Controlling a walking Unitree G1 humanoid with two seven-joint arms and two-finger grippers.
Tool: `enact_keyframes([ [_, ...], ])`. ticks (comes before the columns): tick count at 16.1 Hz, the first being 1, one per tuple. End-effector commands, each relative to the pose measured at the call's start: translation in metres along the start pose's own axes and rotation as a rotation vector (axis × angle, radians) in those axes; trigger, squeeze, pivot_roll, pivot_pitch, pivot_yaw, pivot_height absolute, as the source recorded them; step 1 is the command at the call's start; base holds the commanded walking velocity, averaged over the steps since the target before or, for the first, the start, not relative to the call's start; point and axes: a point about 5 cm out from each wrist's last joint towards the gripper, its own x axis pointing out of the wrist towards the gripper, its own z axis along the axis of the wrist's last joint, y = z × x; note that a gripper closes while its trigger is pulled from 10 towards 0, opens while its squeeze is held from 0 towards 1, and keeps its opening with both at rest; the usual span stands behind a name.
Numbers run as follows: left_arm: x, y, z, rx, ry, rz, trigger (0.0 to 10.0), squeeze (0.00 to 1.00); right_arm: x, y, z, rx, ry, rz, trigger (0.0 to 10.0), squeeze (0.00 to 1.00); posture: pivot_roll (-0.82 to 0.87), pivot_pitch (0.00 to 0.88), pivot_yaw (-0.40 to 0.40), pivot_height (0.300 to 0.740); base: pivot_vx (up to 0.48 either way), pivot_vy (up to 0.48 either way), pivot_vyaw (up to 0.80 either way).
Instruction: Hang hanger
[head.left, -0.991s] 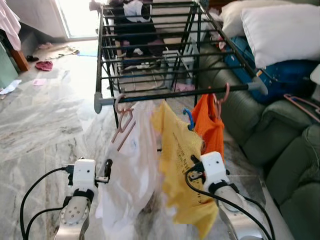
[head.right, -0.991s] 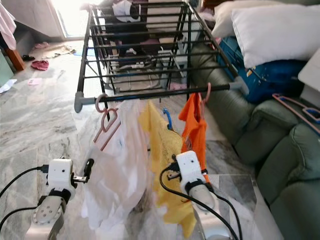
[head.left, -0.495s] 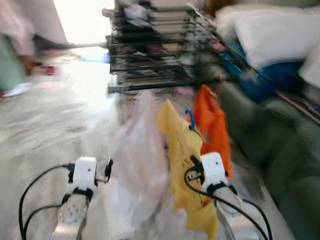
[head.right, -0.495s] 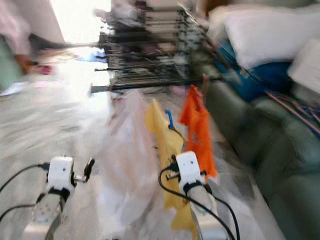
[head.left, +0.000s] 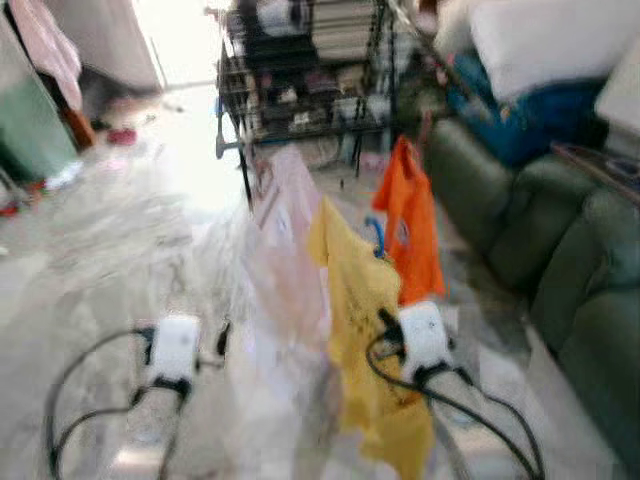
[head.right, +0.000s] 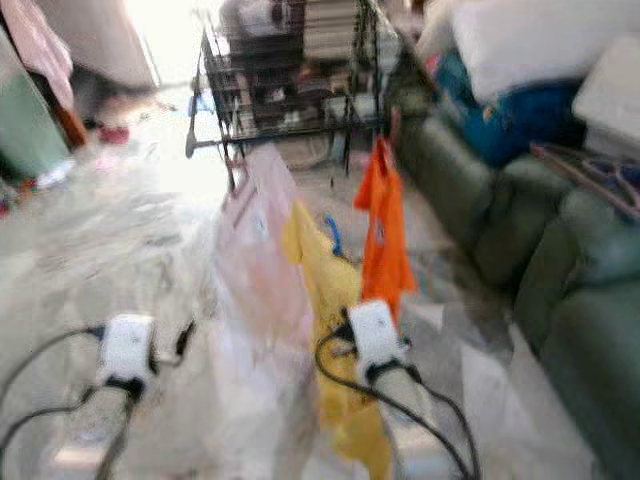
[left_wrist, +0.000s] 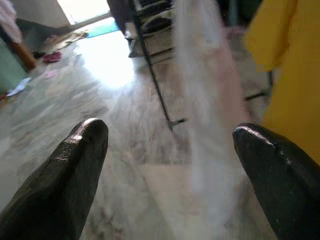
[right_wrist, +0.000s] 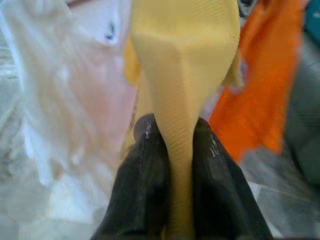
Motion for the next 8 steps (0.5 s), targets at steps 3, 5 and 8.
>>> enact_keyframes([
  [3,0.0034,0.0047,0.0012,0.019,0.001,0.003,10.0,0.0,0.0042,0.0016,0.0146,-0.001,-0.073,-0.007,10.0,0.0,-0.12,0.0,0.067,0.74,-0.29,0.0,0.16],
  [5,0.0037,0.003,0.0002,0.015,0.003,0.003,10.0,0.0,0.0048,0.0019,0.0147,0.003,-0.075,-0.012,10.0,0.0,-0.13,0.0,0.072,0.74,-0.289,0.0,0.5],
  [8,0.0052,-0.0002,-0.0004,0.01,0.006,-0.005,10.0,0.0,0.0043,0.0037,0.015,0.01,-0.077,-0.021,10.0,0.0,-0.14,0.0,0.078,0.74,-0.271,0.0,0.47],
])
